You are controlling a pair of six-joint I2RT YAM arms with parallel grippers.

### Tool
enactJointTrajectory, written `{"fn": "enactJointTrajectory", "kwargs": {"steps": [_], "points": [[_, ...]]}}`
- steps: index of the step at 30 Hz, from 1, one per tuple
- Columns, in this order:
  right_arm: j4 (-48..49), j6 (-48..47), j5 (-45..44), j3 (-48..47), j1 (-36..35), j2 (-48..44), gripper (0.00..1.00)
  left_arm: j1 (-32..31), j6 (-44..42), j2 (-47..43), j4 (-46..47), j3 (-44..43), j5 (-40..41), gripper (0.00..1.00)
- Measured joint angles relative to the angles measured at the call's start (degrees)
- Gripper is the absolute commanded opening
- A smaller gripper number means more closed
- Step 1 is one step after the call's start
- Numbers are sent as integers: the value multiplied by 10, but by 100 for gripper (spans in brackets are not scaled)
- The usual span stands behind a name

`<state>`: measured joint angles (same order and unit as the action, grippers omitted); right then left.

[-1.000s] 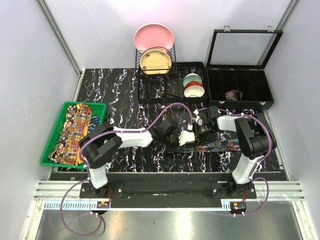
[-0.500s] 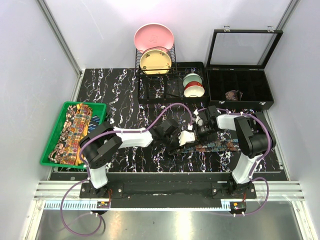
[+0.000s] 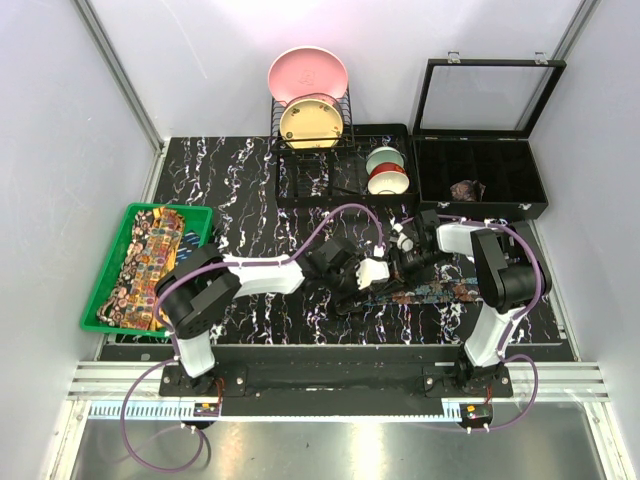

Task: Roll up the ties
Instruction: Roll the tie at the center of the board.

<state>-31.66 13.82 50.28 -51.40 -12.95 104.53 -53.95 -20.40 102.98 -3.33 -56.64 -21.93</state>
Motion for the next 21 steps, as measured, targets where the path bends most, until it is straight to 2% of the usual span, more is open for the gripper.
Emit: {"fn": "enactJointTrajectory", "kwargs": {"steps": [7, 16, 21], "points": [[-54, -11, -38, -31, 10, 24, 0, 0, 12, -17, 25, 0, -1, 88], [-91, -22, -90, -45, 14, 33, 0, -2, 16, -20, 74, 0, -18, 89], [-92, -22, -91, -47, 14, 35, 0, -7, 16, -15, 91, 0, -30, 83]]}}
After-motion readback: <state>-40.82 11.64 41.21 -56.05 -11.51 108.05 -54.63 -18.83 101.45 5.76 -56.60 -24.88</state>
